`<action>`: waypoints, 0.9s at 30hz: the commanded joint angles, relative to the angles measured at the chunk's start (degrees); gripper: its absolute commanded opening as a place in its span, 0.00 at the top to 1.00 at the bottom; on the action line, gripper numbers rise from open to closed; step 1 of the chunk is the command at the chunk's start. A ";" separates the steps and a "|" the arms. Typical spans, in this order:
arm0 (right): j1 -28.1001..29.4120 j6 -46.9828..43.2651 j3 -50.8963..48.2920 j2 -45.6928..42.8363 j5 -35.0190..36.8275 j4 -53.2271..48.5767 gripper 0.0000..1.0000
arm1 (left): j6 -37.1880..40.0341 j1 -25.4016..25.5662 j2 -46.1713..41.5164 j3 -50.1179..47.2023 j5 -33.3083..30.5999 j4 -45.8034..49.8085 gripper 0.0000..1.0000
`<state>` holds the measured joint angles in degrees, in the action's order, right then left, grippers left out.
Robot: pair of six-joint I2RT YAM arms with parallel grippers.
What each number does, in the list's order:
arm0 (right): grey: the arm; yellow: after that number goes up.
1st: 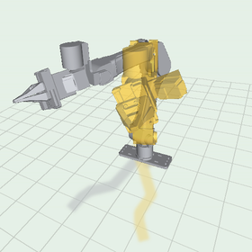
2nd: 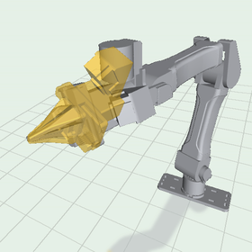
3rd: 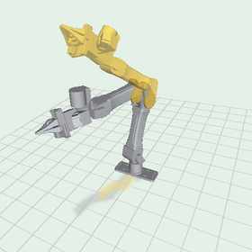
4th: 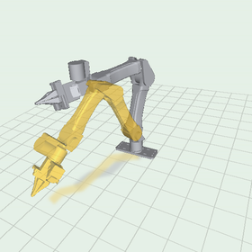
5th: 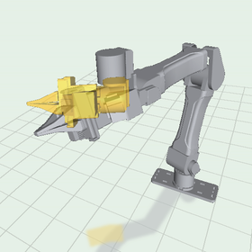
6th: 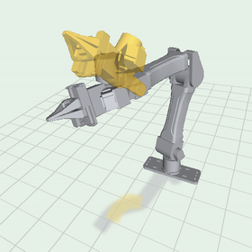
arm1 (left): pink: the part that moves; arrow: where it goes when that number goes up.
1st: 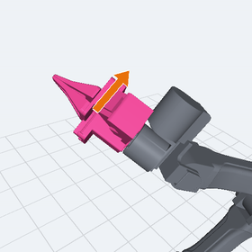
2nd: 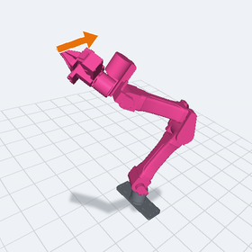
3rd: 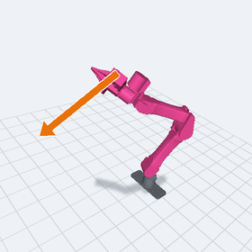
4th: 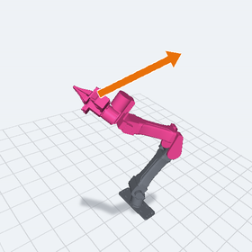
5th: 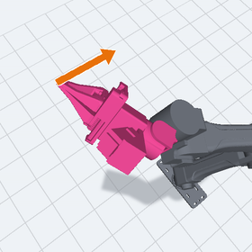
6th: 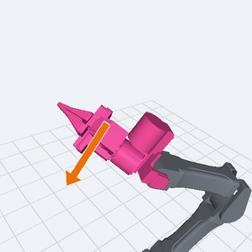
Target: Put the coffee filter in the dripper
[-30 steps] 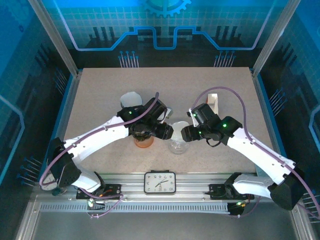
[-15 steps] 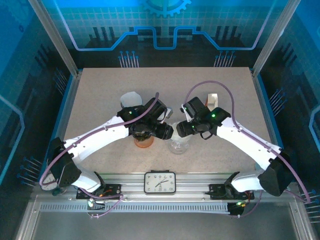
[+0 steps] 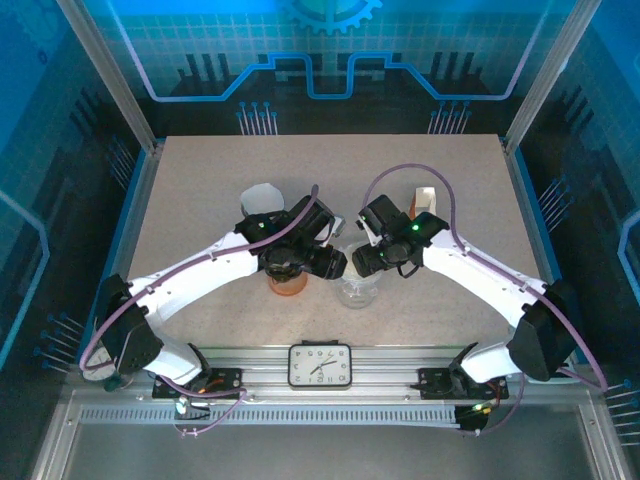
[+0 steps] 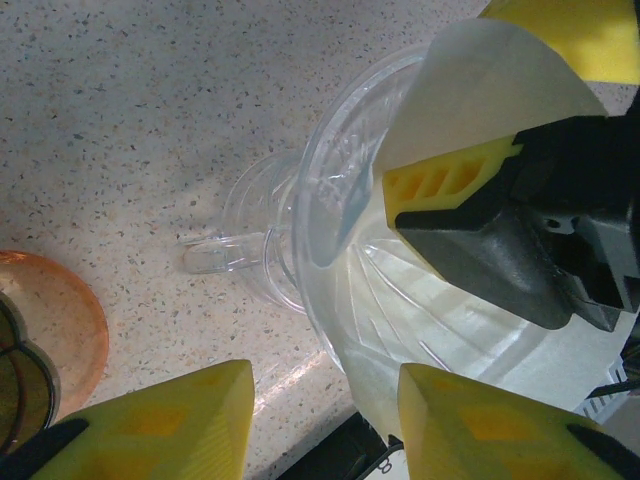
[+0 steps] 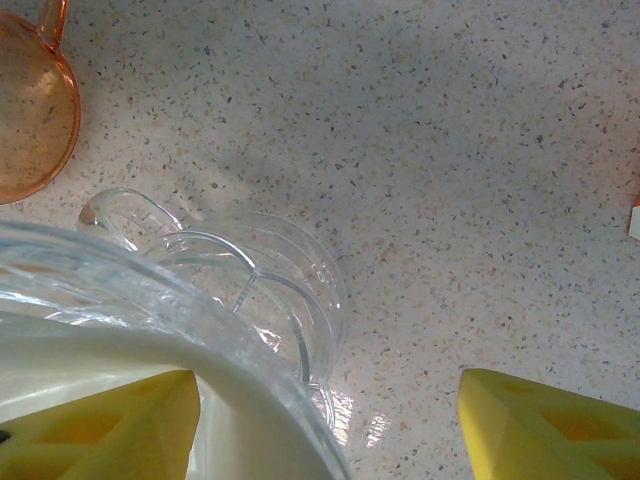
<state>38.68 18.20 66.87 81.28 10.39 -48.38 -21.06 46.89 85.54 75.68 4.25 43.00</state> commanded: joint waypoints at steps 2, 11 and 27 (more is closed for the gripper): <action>0.43 -0.97 1.09 1.38 1.02 -0.32 0.30 | -0.14 0.35 1.03 0.22 0.04 -0.79 0.56; 1.20 -0.38 -2.24 1.42 2.25 2.72 0.30 | -0.64 0.30 0.81 0.11 0.15 -1.17 0.56; 2.18 0.61 -4.52 1.71 3.25 4.33 0.30 | -4.00 0.24 -0.04 -1.68 -1.88 -6.97 0.41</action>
<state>39.81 18.00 63.94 82.52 12.05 -44.56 -23.92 46.89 86.28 74.83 3.53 37.67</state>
